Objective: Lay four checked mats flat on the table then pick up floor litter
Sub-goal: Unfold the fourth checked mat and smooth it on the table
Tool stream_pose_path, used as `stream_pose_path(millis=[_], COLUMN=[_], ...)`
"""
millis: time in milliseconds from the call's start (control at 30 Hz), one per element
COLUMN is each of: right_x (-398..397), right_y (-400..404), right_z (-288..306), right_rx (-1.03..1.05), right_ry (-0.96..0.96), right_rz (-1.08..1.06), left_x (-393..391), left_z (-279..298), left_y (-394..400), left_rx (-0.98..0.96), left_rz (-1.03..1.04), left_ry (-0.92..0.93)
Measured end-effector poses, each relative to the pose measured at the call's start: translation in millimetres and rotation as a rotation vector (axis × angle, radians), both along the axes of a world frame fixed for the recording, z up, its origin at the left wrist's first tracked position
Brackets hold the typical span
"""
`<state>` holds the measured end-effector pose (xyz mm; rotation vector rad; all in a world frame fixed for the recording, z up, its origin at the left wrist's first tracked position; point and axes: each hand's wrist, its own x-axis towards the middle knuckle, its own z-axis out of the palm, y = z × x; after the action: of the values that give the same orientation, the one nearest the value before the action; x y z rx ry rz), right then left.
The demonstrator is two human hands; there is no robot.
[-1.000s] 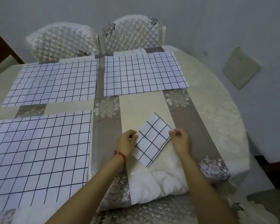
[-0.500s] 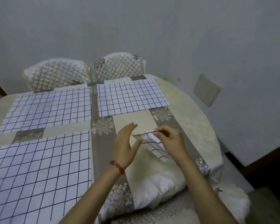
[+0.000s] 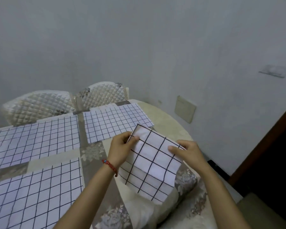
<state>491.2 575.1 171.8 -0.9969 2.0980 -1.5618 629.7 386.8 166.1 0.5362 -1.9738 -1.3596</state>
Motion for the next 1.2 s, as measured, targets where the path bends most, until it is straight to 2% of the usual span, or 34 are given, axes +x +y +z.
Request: stream_pose_path(millis=[133,233,300,367,467,533,667,767,900,967,1100,1200], right_x=[-2.6,-4.4,-6.0,-6.6,-2.2,1.9,9.6,8.9,5.5,0.3,-17.7,-27.9], right_y=[8.7,2.9,-1.9,-5.7,-10.3,-14.3,-20.5,-19.4,-16.5,-14.2,-4.6,-2.3], right_z=[1.9,3.5,4.5,6.3,9.0,9.3,7.3,5.8,5.1,4.0,5.8,12.5], right_rx=[-0.092,-0.099,-0.104,-0.115,-0.103,-0.070,0.003,0.067,0.080,0.038,0.007,0.053], right_ry=[-0.158,-0.203,-0.163,-0.103,-0.033,0.003,0.113,0.131,0.059,0.040,0.125,0.242], right_rz=[-0.107,-0.173,-0.234,-0.268,-0.267,-0.251,-0.178,-0.121,-0.058,-0.121,-0.353,-0.382], left_x=[-4.8,-9.8,-14.3,-18.4,-23.8,-31.1,-41.7,-45.3,-48.4,-48.5,-43.4,-40.5], left_z=[2.5,5.5,4.6,7.3,17.2,22.9,32.7,28.0,18.5,14.8,1.9,-1.8], left_y=[-4.9,2.1,6.5,16.4,44.2,59.0,68.4,63.0,54.5,46.3,11.2,-4.2], left_rx=[0.041,0.126,0.107,0.064,0.026,0.160,0.586,0.666,0.669,0.629,0.415,0.179], left_rz=[0.080,0.138,0.222,0.269,0.178,0.036,-0.158,-0.163,-0.142,-0.095,0.090,0.178], left_ry=[0.012,-0.021,-0.109,-0.117,-0.116,-0.156,-0.220,-0.239,-0.224,-0.207,-0.213,-0.346])
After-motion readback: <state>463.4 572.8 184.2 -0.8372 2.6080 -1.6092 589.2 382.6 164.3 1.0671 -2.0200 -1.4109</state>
